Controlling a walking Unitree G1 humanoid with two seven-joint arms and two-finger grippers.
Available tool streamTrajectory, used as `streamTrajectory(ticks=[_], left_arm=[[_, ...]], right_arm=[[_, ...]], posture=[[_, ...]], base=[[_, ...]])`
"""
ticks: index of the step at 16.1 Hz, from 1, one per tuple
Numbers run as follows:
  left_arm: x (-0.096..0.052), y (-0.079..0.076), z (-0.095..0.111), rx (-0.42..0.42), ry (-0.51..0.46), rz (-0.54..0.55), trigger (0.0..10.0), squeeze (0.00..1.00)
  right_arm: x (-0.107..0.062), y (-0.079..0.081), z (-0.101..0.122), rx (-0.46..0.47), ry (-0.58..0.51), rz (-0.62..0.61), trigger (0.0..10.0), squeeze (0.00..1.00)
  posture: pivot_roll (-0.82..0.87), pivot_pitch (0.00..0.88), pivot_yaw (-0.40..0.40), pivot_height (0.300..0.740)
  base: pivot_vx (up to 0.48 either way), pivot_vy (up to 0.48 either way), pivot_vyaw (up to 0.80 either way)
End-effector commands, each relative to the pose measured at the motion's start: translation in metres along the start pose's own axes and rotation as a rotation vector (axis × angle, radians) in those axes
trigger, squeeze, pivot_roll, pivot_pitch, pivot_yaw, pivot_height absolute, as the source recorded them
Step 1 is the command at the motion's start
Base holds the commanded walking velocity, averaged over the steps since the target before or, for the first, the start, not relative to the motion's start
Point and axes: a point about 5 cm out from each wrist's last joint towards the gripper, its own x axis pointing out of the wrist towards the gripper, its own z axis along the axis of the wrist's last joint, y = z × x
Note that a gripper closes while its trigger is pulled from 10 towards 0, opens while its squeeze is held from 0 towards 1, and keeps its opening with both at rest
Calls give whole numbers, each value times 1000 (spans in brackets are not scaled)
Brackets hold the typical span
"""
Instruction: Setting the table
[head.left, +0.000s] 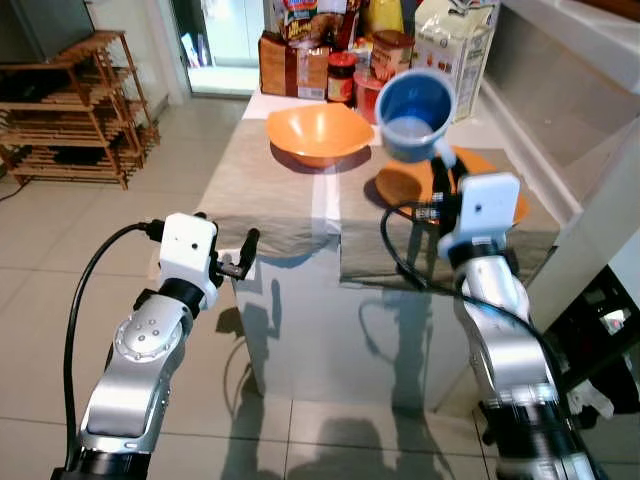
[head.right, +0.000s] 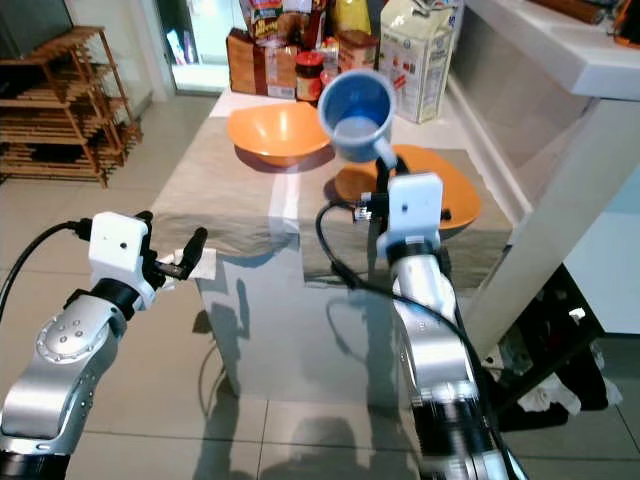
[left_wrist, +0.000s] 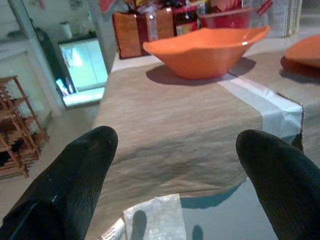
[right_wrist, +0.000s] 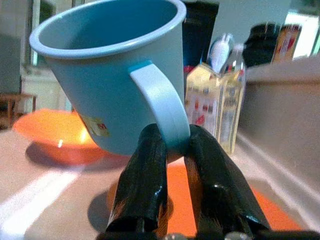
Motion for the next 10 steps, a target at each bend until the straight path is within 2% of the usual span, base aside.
streamTrajectory(ticks=[1,4,5,7,8,9,10], left_arm=[[-1,2,-2,12,-2,4,10000,0],[-10,6,-9,17,8,26,10000,0],[-16,6,-13,15,21,21,10000,0],[-28,4,-18,-4,33,23,10000,0],[-34,3,-21,-3,40,25,10000,0],[-51,4,-28,-12,68,28,10000,0],[-58,4,-31,-18,80,32,10000,0]], right_arm=[[-4,0,4,7,7,6,0,0],[-27,1,-11,3,107,22,0,0],[-38,2,-24,-21,132,41,0,0],[-66,4,-51,26,236,54,0,0],[-76,5,-55,40,255,66,0,0],[-88,2,-55,33,273,64,0,0],[-92,-1,-54,21,276,60,0,0]], posture=[[-58,0,10,740],[-42,0,6,740],[-36,0,8,740],[-17,0,9,740],[-16,0,10,740],[-13,0,15,740],[-13,0,15,740]], base=[[0,0,0],[0,0,0],[0,0,0],[0,0,0],[0,0,0],[0,0,0],[0,0,0]])
